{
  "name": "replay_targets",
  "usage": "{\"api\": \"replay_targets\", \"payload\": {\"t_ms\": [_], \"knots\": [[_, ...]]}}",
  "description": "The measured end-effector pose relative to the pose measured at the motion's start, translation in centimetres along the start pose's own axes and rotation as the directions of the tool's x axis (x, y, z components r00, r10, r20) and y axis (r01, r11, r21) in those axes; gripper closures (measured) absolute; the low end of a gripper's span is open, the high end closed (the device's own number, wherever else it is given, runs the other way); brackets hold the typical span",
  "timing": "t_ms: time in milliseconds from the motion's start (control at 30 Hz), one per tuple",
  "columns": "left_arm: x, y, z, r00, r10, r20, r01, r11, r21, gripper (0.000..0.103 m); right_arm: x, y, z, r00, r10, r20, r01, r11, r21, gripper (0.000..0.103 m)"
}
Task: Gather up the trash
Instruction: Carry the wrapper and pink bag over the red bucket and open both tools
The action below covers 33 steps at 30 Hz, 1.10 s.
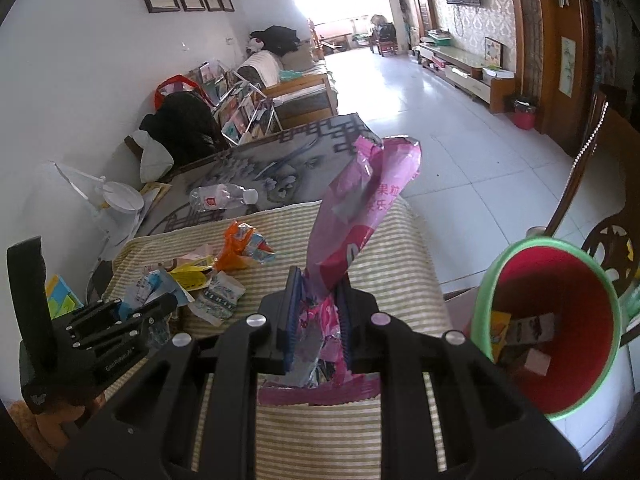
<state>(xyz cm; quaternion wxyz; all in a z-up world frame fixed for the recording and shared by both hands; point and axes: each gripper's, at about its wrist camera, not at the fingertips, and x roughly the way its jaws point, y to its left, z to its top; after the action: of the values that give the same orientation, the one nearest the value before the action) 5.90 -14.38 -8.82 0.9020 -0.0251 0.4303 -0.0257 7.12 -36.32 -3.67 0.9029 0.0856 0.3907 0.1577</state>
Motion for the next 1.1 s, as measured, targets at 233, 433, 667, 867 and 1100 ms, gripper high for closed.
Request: {"api": "replay_targets", "payload": {"t_ms": [233,433,667,867,1100], "knots": [[0.2,-5.4,-0.1,1.0,0.011,-0.013,-0.01,1.0,0.03,0.081,-1.8,-4.7,0.1,1.0,0.002,0.022,-0.002,1.0,0.02,0.085],[0.9,-10.1,0.7,1.0,-0.015,-0.018,0.016,0.997,0.076,0.082,-3.2,-9.3,-0.1,0.999,-0.033,0.031,0.031,0.997,0.07,0.085],[2.6,-16.1,2.2,0.995,-0.096,-0.03,0.099,0.987,0.127,0.081,-3.9,-14.9,-0.8,0.997,-0.072,0.006,0.071,0.989,0.127,0.085],[5.3,-20.7,3.2,0.976,-0.205,-0.07,0.213,0.968,0.133,0.082,-4.2,-19.5,-1.8,0.991,-0.129,-0.025,0.131,0.976,0.172,0.083],[7.7,-25.8,3.3,0.908,-0.385,-0.164,0.408,0.902,0.142,0.082,-4.2,-23.3,-2.7,0.983,-0.175,-0.049,0.182,0.956,0.231,0.083]]}}
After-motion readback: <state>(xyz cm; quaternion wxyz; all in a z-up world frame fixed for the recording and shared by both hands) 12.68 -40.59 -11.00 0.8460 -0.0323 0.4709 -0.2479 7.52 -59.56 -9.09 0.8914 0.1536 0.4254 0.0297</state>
